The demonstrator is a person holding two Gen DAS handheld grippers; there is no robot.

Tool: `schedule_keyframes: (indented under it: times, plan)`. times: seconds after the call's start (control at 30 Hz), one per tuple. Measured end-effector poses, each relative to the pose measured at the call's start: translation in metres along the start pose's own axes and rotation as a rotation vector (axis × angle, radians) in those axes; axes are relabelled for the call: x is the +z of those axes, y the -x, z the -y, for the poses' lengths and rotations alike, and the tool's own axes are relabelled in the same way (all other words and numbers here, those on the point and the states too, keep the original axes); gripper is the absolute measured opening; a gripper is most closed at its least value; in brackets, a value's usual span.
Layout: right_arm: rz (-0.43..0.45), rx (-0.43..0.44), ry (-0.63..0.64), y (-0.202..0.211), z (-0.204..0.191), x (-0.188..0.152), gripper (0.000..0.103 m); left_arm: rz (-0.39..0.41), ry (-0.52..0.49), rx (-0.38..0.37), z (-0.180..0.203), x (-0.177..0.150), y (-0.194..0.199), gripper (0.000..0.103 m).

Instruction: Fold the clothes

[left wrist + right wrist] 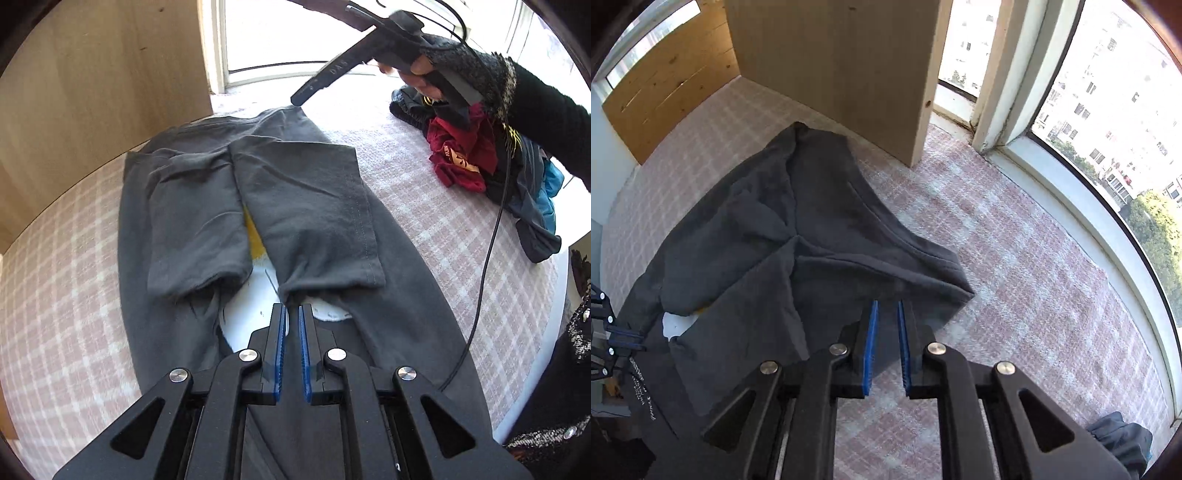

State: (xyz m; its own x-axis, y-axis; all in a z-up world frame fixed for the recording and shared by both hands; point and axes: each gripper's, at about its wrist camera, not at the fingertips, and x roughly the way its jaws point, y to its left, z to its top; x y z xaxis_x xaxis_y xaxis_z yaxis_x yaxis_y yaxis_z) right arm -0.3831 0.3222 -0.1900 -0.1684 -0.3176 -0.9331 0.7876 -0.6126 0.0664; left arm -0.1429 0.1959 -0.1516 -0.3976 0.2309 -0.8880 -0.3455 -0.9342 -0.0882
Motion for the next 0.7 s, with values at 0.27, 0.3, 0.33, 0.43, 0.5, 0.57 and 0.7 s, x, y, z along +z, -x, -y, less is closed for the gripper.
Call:
schedule_keyframes:
  times: [0.27,0.3,0.33,0.43,0.5,0.57,0.7]
  plan:
    - [-0.105,0.010,0.260,-0.056,-0.115,-0.045,0.012,-0.052,0.240,0.031,0.056,-0.133,0.061,0.007]
    - [-0.081,-0.017,0.276,-0.055,-0.118,-0.045,0.016,-0.054,0.277,0.031,0.066,-0.151,0.066,0.007]
    - [-0.093,-0.041,0.258,-0.055,-0.116,-0.044,0.018,-0.055,0.314,0.032,0.077,-0.170,0.071,0.008]
    - [-0.096,-0.021,0.209,-0.039,-0.123,-0.038,0.019,-0.043,0.424,0.028,0.106,-0.219,0.080,0.008]
    - [-0.095,0.039,0.265,-0.026,-0.146,-0.041,0.019,-0.029,0.478,0.025,0.123,-0.242,0.082,0.009]
    - [-0.114,0.096,0.326,-0.017,-0.170,-0.046,0.027,-0.021,0.504,0.027,0.134,-0.257,0.079,0.011]
    - [-0.255,0.135,0.315,-0.032,-0.198,-0.053,0.032,0.005,0.512,0.015,0.144,-0.268,0.073,0.019]
